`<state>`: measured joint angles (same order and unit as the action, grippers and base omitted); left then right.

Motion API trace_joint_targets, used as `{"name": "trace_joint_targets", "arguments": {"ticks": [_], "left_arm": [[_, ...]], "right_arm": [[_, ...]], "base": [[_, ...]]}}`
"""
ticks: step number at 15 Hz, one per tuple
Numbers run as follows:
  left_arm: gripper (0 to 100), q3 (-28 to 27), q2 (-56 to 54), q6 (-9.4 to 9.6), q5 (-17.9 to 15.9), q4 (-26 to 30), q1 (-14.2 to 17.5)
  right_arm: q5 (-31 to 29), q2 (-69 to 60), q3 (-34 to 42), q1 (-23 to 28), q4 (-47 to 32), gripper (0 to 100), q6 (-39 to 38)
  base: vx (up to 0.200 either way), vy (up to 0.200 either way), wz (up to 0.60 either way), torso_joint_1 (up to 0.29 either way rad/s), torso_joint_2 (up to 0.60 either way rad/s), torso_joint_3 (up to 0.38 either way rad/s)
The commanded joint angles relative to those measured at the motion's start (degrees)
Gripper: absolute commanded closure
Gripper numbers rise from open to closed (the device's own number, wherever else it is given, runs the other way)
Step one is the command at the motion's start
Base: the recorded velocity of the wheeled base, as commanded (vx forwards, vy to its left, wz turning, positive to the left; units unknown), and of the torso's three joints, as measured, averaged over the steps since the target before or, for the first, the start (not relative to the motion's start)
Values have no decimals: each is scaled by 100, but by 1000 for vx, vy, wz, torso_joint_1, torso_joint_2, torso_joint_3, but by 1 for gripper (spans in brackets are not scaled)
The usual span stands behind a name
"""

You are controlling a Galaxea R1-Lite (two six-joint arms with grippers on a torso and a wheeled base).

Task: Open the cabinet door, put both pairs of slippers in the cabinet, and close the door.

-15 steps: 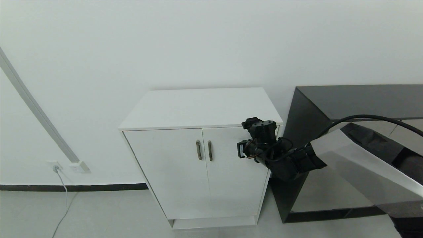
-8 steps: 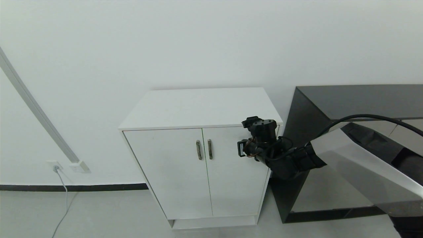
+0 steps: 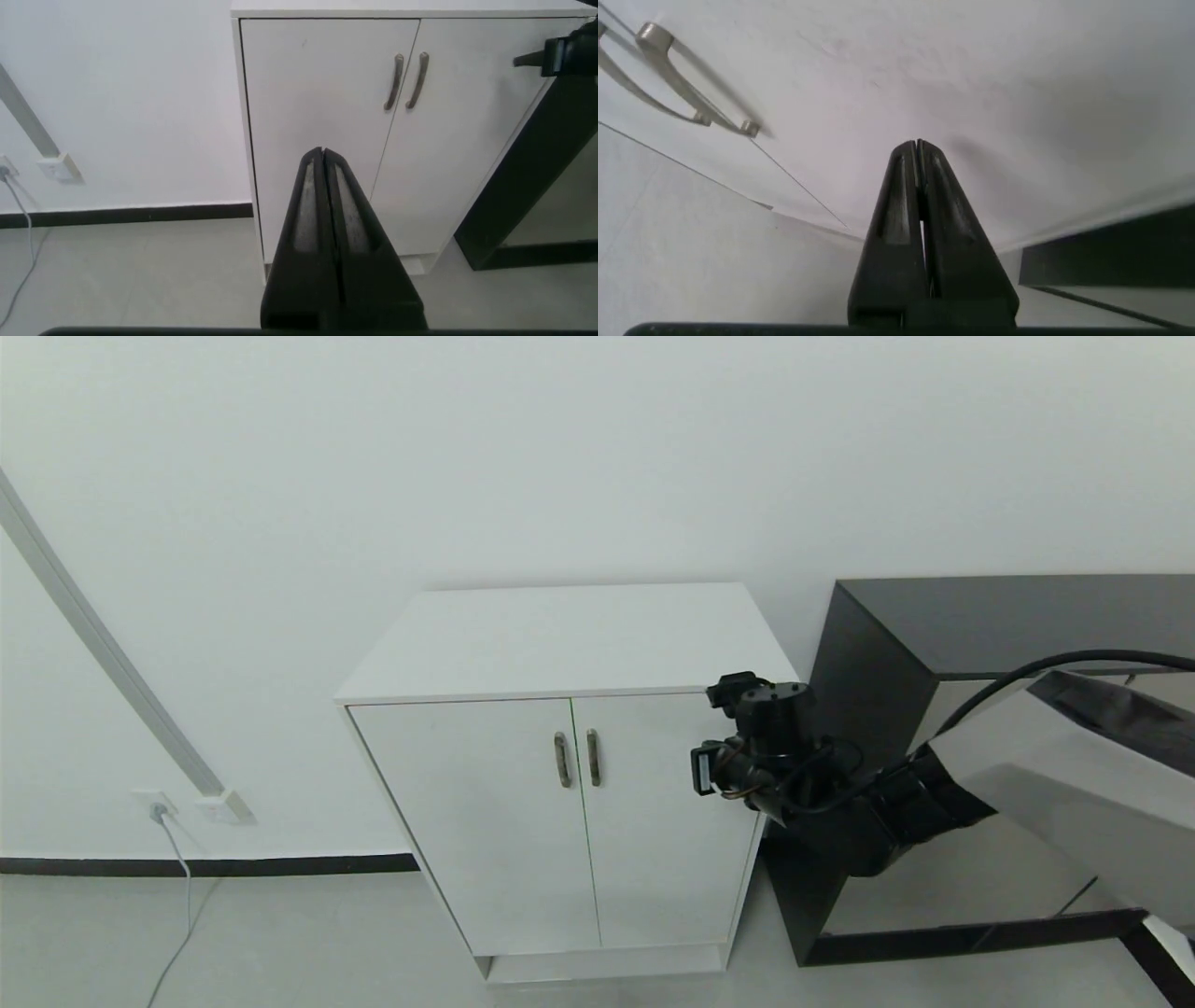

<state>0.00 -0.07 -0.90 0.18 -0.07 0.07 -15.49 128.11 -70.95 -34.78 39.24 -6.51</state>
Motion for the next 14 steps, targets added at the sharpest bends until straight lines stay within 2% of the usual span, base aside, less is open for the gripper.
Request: {"name": "trace_joint_targets", "arguments": {"ticks": [1,5,6,8,9,10,14], "left_arm": [[100,0,7,11,-1,-1,1],[100,0,7,11,-1,-1,1],[100,0,7,11,-1,-1,1],[100,0,7,-6,114,-1,10],[100,0,7,-6,448,-10,1],[100,0,7,-6,562,-10,1],[100,0,7,-24,606,-10,1]], "right_arm": [[-85,-963,1074,-2,382,100,1],[-428,-2194,3034,226,1261,100,36],[-525,-2370,3254,314,1297,100,36],[-780,-3046,3992,745,1305,100,45],[-771,-3363,4309,964,1297,100,45],[-771,-3697,4660,1158,1297,100,53],[-718,-4681,5618,1878,1297,100,361]], "base": [[0,0,0,0,0,0],[0,0,0,0,0,0],[0,0,0,0,0,0],[0,0,0,0,0,0],[0,0,0,0,0,0],[0,0,0,0,0,0],[0,0,0,0,0,0]]}}
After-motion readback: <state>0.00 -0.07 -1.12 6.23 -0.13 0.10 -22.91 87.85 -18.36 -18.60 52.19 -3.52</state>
